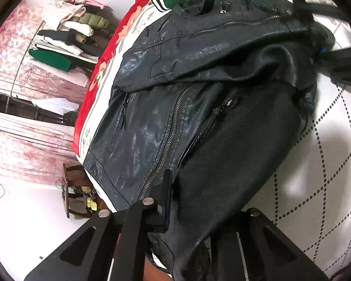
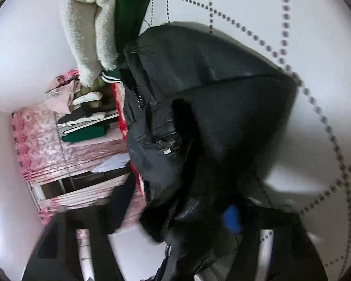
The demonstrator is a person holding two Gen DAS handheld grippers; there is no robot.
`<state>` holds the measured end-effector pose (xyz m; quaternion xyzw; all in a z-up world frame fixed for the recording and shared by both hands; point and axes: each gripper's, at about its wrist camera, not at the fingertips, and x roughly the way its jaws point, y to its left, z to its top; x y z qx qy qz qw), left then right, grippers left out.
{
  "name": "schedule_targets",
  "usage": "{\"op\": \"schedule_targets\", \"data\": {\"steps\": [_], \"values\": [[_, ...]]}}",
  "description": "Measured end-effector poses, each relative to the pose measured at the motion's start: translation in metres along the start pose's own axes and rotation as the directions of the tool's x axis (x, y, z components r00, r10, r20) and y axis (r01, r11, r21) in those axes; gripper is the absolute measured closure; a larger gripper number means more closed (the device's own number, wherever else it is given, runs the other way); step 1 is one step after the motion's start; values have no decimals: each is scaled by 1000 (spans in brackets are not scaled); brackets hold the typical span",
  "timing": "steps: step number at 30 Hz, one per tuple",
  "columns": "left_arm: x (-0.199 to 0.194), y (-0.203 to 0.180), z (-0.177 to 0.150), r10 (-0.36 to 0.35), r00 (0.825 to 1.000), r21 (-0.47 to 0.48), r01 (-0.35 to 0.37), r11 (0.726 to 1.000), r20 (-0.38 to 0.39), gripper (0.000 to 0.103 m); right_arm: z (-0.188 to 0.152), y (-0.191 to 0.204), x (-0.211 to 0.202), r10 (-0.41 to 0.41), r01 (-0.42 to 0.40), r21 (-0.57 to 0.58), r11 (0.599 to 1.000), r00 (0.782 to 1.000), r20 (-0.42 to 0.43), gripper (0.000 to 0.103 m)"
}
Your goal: Fold large clothes
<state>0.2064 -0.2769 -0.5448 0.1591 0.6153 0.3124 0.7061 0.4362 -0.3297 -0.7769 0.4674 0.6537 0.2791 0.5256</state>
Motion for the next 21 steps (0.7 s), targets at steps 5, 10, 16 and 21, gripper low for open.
{"op": "schedule_targets", "data": {"steps": [5,10,16,21], "values": [[-2,20,4,-61,998,-47,60,997,-9,94,-17,9,8,-30,30,1,1000,999,22,85],[-7,52,6,-143,990,-78,144,987,11,95,-28,39,-1,-72,73,-32,997,996,48,87],[-8,110,13,-291,956,-93,293,951,40,95,-51,108,-2,-154,164,-109,980,984,92,88],[15,179,31,-429,902,-122,431,894,44,95,-73,192,28,-245,271,-198,942,958,147,88]]}}
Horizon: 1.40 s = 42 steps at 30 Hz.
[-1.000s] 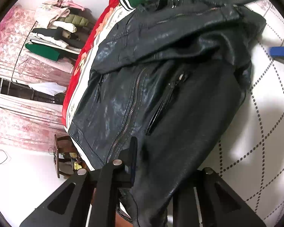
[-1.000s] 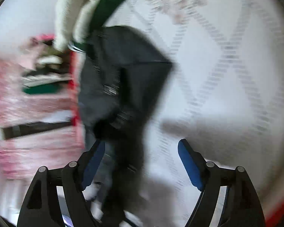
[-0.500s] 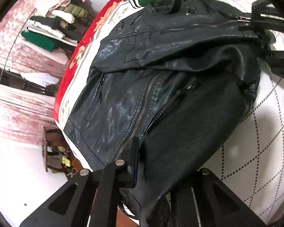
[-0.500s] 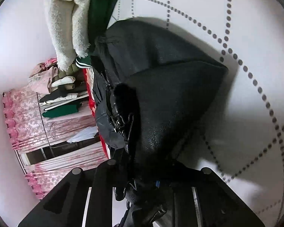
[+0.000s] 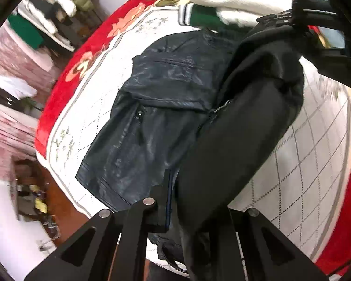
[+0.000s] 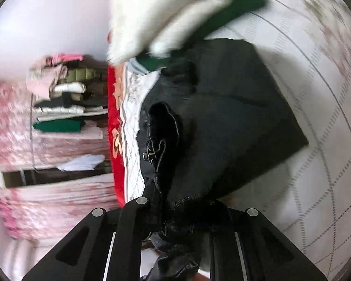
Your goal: Fold large clothes
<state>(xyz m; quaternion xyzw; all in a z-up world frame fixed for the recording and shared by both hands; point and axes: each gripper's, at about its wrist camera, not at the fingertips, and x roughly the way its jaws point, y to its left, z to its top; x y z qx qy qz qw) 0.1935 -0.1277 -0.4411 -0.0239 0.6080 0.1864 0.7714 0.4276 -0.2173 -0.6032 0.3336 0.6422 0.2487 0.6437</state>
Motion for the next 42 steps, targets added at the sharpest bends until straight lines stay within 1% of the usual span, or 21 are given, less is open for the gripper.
{"op": "schedule_targets", "data": {"steps": [6,8,12,15,16,17,18,19,22,24,25,26,28,29,32,34,35,36,38,40,42], "values": [[33,86,34,-132,989,-89,127,988,-61,89,3,103,64,-179,177,-116,977,984,-11,88],[51,117,41,-177,982,-142,165,976,-73,87,7,128,100,-250,242,-148,959,968,-36,88],[95,165,45,-235,966,-227,207,952,-106,78,14,165,179,-389,366,-215,905,918,-75,87],[126,191,39,-229,964,-262,189,946,-131,53,17,175,236,-478,437,-269,858,871,-110,83],[133,200,36,-218,965,-277,173,945,-143,31,16,176,255,-500,447,-294,845,856,-135,75],[143,209,31,-218,963,-295,165,941,-156,19,16,175,270,-514,447,-320,835,842,-165,61],[147,216,26,-222,962,-309,164,937,-160,19,16,176,278,-510,436,-330,837,840,-183,54],[151,222,22,-216,961,-323,152,934,-171,19,16,178,280,-485,407,-333,851,852,-197,42],[155,229,12,-235,955,-340,164,926,-181,11,17,176,246,-322,246,-300,922,917,-235,39],[153,227,8,-218,960,-328,152,932,-176,10,25,163,203,-315,264,-289,920,937,-149,30],[153,224,7,-212,961,-321,147,936,-178,10,31,149,177,-354,320,-282,904,932,-77,26],[156,219,5,-203,960,-308,139,941,-190,10,39,131,155,-405,387,-265,883,914,-12,26],[162,209,4,-189,962,-292,126,948,-199,9,55,87,133,-468,463,-187,866,884,19,26],[166,203,4,-171,965,-283,110,953,-201,9,62,67,128,-464,461,-139,876,886,15,26],[169,194,8,-150,968,-284,88,955,-203,8,82,5,130,-340,340,-12,940,941,1,26],[160,191,18,-129,977,-293,75,953,-170,8,86,-19,142,-182,181,50,982,983,8,26],[157,190,23,-117,980,-287,68,956,-159,8,86,-21,144,-138,136,47,990,990,27,35],[150,188,29,-100,984,-274,57,960,-147,8,86,-20,146,-155,154,23,988,987,53,43],[138,182,36,-80,989,-254,47,966,-122,8,80,-22,144,-160,160,9,987,984,84,71],[125,174,42,-67,992,-228,42,973,-102,8,70,-34,122,-99,89,87,992,988,116,83],[111,167,51,-59,995,-193,41,980,-84,8,46,-44,89,-99,72,163,984,982,161,84]]}}
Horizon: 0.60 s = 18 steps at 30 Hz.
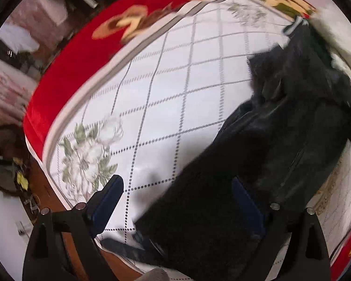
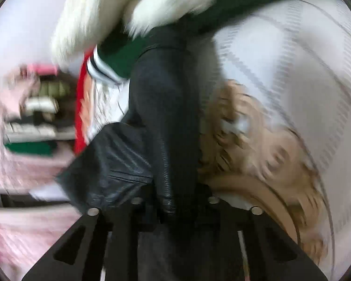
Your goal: Fold large clothes
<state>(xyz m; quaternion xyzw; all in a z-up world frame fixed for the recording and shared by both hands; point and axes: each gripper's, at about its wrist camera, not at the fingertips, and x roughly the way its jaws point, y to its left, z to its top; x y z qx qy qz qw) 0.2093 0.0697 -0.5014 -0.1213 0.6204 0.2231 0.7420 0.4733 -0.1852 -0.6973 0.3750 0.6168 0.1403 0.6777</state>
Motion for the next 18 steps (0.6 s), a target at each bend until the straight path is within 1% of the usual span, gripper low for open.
{"op": "schedule_targets", "data": {"steps": [2,3,5,6,7,8,9,10,11,12,13,14,16,17,18], "values": [[-10,-6,3,-10,1000,41,9,999,13,8,-28,-23,-47,-41,37,79,996,998,46,85],[-14,-13,1,-14,1000,69,13,998,16,8,-48,-42,-78,-82,73,133,988,995,64,85],[-16,-21,7,-24,1000,125,22,992,12,8,-85,-76,-128,-161,142,220,965,984,74,85],[-18,-26,6,-26,1000,146,25,989,5,8,-106,-94,-151,-217,196,245,949,974,61,84],[-16,-38,1,-34,999,173,35,984,-10,8,-122,-109,-169,-261,243,260,934,965,36,81],[-13,-44,-5,-42,999,193,45,980,-20,8,-140,-130,-184,-308,299,287,910,951,-14,73],[-11,-50,-6,-42,999,208,48,977,-31,8,-151,-143,-188,-332,333,316,889,942,-59,68],[-9,-58,-9,-44,998,221,52,974,-41,8,-161,-157,-196,-327,345,358,868,938,-111,58],[-10,-65,-12,-55,997,232,65,970,-49,8,-173,-171,-209,-329,364,391,845,931,-155,56],[-11,-71,-14,-60,997,238,71,969,-54,8,-184,-167,-210,-349,386,396,833,922,-166,56],[-14,-76,-15,-63,996,242,75,967,-55,8,-193,-165,-227,-374,404,393,826,914,-154,56],[-16,-82,-17,-71,996,248,82,965,-56,8,-198,-157,-241,-400,418,368,830,907,-128,56],[-17,-91,-16,-78,996,269,90,959,-53,8,-200,-127,-254,-431,437,282,854,898,-86,56],[-18,-98,-15,-78,996,284,88,955,-46,8,-195,-108,-255,-438,441,207,873,897,-63,56],[-18,-103,-13,-79,996,296,87,951,-40,8,-186,-88,-252,-424,427,129,895,904,-45,56]]}}
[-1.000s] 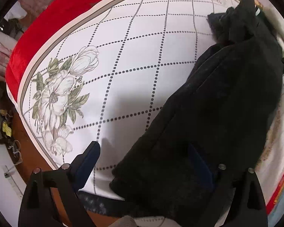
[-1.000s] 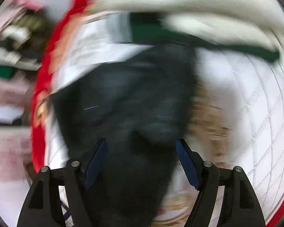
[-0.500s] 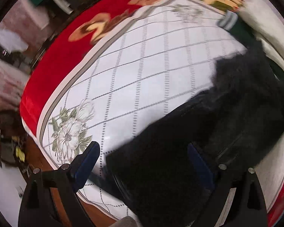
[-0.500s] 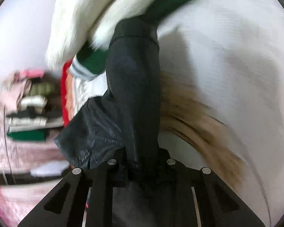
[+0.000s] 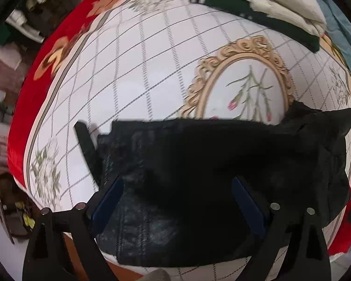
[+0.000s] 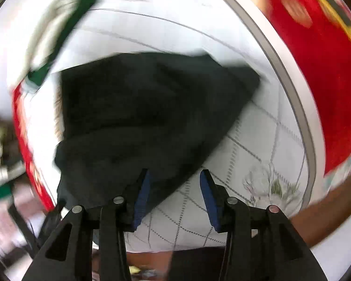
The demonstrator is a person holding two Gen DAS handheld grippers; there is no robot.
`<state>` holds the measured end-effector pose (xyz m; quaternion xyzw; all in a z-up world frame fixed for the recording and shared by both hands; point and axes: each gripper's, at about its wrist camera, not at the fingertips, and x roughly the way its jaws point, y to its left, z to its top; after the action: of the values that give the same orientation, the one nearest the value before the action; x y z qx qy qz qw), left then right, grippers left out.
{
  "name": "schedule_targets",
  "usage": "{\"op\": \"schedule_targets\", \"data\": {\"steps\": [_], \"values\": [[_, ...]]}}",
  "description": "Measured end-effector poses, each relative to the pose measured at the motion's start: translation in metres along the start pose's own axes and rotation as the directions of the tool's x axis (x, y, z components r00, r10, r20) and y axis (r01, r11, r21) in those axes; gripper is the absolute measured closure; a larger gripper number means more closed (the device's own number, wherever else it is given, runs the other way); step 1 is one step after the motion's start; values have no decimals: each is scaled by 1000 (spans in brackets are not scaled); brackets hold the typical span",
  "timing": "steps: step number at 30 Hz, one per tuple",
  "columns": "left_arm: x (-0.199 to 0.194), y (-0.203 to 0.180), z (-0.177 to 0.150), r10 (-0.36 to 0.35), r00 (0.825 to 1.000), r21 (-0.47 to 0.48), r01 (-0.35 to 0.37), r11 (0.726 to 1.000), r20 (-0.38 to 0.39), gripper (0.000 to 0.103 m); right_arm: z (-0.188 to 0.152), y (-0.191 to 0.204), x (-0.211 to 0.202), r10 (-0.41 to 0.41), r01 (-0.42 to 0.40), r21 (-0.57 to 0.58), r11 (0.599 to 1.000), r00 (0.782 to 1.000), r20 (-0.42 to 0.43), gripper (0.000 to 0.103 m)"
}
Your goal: Fold large clothes
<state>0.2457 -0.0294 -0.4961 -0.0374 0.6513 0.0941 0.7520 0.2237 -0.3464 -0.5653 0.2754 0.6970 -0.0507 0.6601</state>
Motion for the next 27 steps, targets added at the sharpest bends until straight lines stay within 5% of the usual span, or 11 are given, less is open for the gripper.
{"op": "schedule_targets", "data": {"steps": [4,7,10,15,19,22,24,25,26,27], "values": [[10,-17,18,23,1000,27,-24,999,20,8,37,82,22,109,-104,-222,970,994,11,71],[16,-22,28,39,999,22,-39,999,24,8,81,115,70,66,-59,-257,965,998,18,77],[19,-30,32,39,999,35,-40,999,27,8,95,114,124,27,-28,-230,973,1000,-8,78],[15,-55,41,-3,1000,53,2,999,29,8,92,82,93,118,-128,-185,974,991,-65,79],[45,-72,57,67,998,52,-67,996,4,6,85,64,45,84,-78,-226,971,996,20,73],[82,-67,65,54,994,-11,-55,998,-92,1,92,75,45,92,-84,-258,962,996,19,21],[82,-63,67,43,995,-30,-45,999,-92,0,93,87,49,147,-130,-305,943,989,31,21],[82,-63,66,41,995,-29,-44,999,-91,0,95,96,58,149,-129,-318,939,988,40,31],[81,-62,65,40,996,-31,-42,999,-84,0,100,97,68,113,-91,-310,946,992,55,62],[80,-62,63,41,996,-34,-43,998,-77,0,108,99,84,60,-45,-290,956,997,44,69]]}}
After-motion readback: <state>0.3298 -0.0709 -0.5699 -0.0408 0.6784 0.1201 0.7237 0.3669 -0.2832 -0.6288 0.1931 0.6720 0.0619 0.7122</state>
